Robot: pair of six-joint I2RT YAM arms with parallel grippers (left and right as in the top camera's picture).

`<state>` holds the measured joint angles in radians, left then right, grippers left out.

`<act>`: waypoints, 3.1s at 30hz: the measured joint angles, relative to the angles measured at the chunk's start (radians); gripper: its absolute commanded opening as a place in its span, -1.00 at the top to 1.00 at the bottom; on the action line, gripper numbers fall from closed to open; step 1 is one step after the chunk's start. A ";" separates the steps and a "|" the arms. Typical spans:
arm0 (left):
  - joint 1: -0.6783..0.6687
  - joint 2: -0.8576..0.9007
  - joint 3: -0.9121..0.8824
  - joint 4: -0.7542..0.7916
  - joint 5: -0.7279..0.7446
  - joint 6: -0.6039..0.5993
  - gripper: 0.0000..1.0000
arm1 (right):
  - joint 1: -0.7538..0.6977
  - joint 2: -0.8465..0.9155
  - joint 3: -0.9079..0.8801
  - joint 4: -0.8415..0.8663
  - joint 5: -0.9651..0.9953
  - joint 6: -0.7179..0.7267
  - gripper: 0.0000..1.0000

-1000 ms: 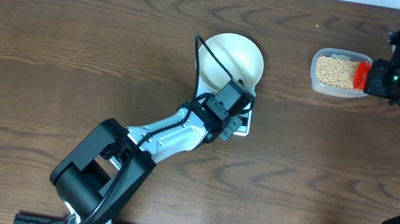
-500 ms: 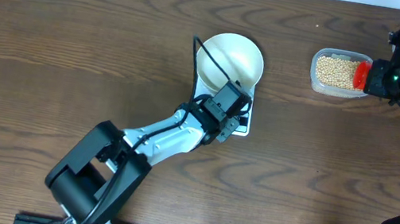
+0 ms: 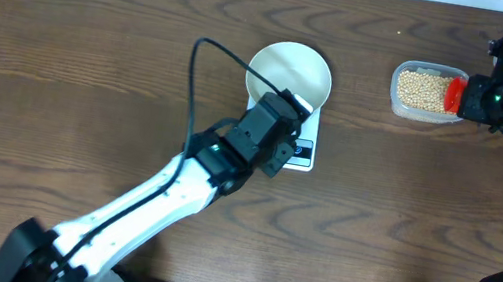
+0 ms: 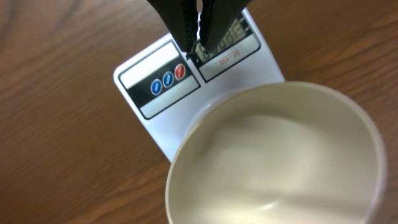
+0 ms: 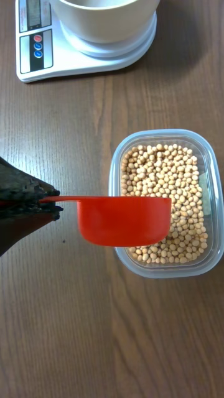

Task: Scoop item into bowl and weigh 50g on scale
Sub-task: 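Lift the left gripper off the scale and pull it back, then lower the red scoop with the right gripper into the soybean tub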

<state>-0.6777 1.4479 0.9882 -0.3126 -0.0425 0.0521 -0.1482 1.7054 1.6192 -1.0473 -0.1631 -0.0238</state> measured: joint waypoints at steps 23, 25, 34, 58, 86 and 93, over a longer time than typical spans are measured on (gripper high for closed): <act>0.013 -0.111 0.000 -0.255 0.006 -0.181 0.46 | 0.000 0.000 0.000 0.065 -0.060 -0.004 0.97; 0.026 -0.111 0.000 -0.265 0.007 -0.184 0.22 | 0.000 0.000 0.000 0.065 -0.068 -0.004 0.97; 0.100 -0.144 0.000 -0.266 0.007 -0.192 -0.50 | 0.000 0.000 0.000 0.065 -0.076 -0.004 0.97; 0.108 -0.148 0.000 -0.259 0.010 -0.157 -0.82 | 0.000 0.000 0.000 0.063 -0.076 -0.004 0.97; 0.108 -0.148 0.000 -0.256 0.048 -0.051 -0.83 | 0.000 0.000 0.000 0.061 -0.076 -0.004 0.97; 0.108 -0.148 0.000 -0.256 0.048 -0.051 -0.83 | 0.000 0.000 0.000 0.056 -0.076 -0.004 0.97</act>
<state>-0.5694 1.2995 0.9882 -0.5686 0.0055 0.0010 -0.1486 1.7054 1.6192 -0.9916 -0.2394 -0.0277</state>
